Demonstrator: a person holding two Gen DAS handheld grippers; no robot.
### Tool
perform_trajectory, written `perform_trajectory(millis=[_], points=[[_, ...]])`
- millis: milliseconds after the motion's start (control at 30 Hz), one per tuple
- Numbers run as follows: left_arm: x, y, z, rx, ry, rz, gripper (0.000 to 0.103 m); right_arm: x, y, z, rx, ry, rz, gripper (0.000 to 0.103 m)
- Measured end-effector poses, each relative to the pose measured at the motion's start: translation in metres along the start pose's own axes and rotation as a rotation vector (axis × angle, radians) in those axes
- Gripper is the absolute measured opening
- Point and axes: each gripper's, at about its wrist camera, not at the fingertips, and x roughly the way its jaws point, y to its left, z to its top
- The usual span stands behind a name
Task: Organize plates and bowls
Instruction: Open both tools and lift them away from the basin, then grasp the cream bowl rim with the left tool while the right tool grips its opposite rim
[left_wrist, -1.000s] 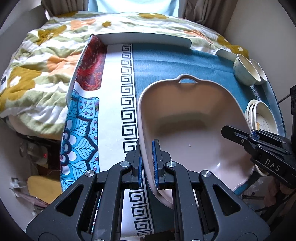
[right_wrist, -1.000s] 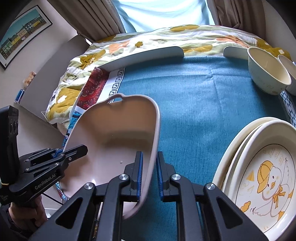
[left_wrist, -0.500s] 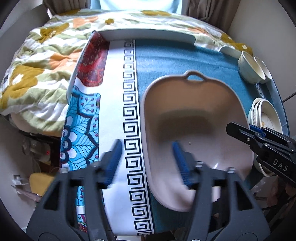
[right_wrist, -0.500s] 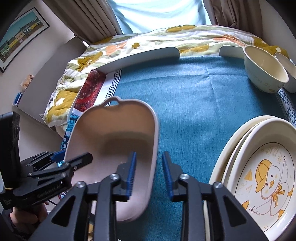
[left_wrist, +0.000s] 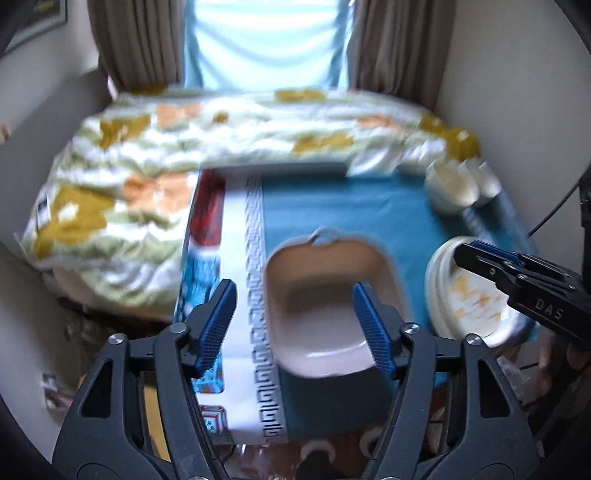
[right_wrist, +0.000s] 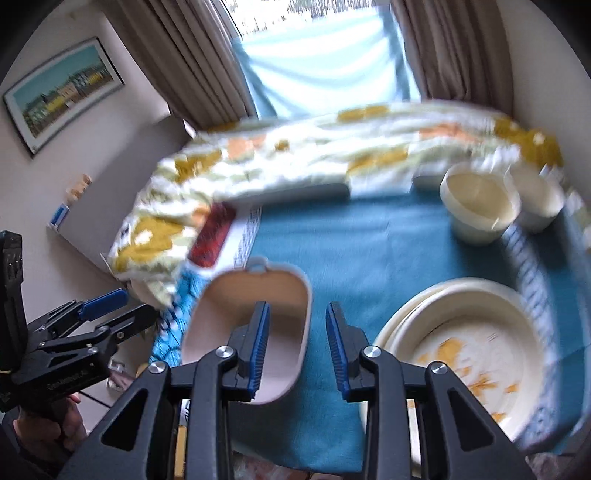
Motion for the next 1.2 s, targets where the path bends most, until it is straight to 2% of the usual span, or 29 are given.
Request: perform_trajectory(millis=[33, 67, 100, 167, 267, 400, 433, 500, 567, 667, 733, 767, 800, 833, 867, 933, 1067, 1133, 1200], points=[[-0.008, -0.005, 0.003, 0.004, -0.025, -0.005, 0.089, -0.015, -0.001, 0.004, -0.007, -0.034, -0.007, 0.069], [-0.023, -0.014, 0.01, 0.016, -0.08, -0.02, 0.096, -0.028, -0.004, 0.009, -0.012, -0.065, -0.014, 0.082], [-0.031, -0.02, 0.014, 0.027, -0.111, -0.031, 0.103, -0.057, -0.011, 0.017, -0.018, -0.131, -0.036, 0.096], [-0.048, -0.039, 0.025, 0.065, -0.187, -0.06, 0.103, -0.066, -0.014, 0.02, -0.017, -0.15, -0.048, 0.097], [-0.051, -0.069, 0.047, 0.101, -0.216, -0.081, 0.103, -0.097, -0.032, 0.033, -0.024, -0.211, -0.068, 0.097], [-0.035, -0.107, 0.075, 0.09, -0.193, -0.125, 0.103, -0.109, -0.066, 0.055, -0.032, -0.154, -0.106, 0.097], [-0.03, -0.115, 0.08, 0.082, -0.19, -0.137, 0.103, -0.111, -0.093, 0.064, -0.003, -0.166, -0.172, 0.097], [-0.014, -0.133, 0.091, 0.067, -0.172, -0.134, 0.103, -0.109, -0.103, 0.067, 0.008, -0.157, -0.174, 0.097], [0.008, -0.151, 0.102, 0.056, -0.136, -0.131, 0.103, -0.089, -0.148, 0.081, 0.058, -0.099, -0.118, 0.097], [0.05, -0.173, 0.116, 0.03, -0.079, -0.143, 0.103, -0.071, -0.175, 0.087, 0.073, -0.05, -0.128, 0.097], [0.085, -0.187, 0.124, 0.011, -0.024, -0.144, 0.103, -0.051, -0.2, 0.091, 0.1, -0.001, -0.12, 0.094], [0.103, -0.192, 0.127, 0.003, 0.001, -0.148, 0.102, -0.021, -0.225, 0.094, 0.136, 0.063, -0.086, 0.091], [0.115, -0.197, 0.128, -0.001, 0.018, -0.15, 0.101, -0.008, -0.233, 0.095, 0.143, 0.093, -0.075, 0.082], [0.137, -0.203, 0.131, -0.012, 0.053, -0.151, 0.098, -0.008, -0.233, 0.095, 0.143, 0.093, -0.075, 0.074], [0.152, -0.206, 0.132, -0.017, 0.08, -0.149, 0.094, 0.003, -0.241, 0.096, 0.151, 0.118, -0.064, 0.07], [0.19, -0.213, 0.134, -0.034, 0.151, -0.143, 0.076, 0.032, -0.258, 0.096, 0.178, 0.185, -0.038, 0.06], [0.246, -0.219, 0.132, -0.074, 0.269, -0.144, 0.06, 0.079, -0.28, 0.094, 0.248, 0.272, 0.048, 0.053], [0.268, -0.221, 0.131, -0.088, 0.318, -0.152, 0.052, 0.085, -0.283, 0.094, 0.253, 0.281, 0.054, 0.046], [0.28, -0.223, 0.132, -0.09, 0.338, -0.149, 0.049, 0.096, -0.287, 0.095, 0.268, 0.296, 0.054, 0.04]])
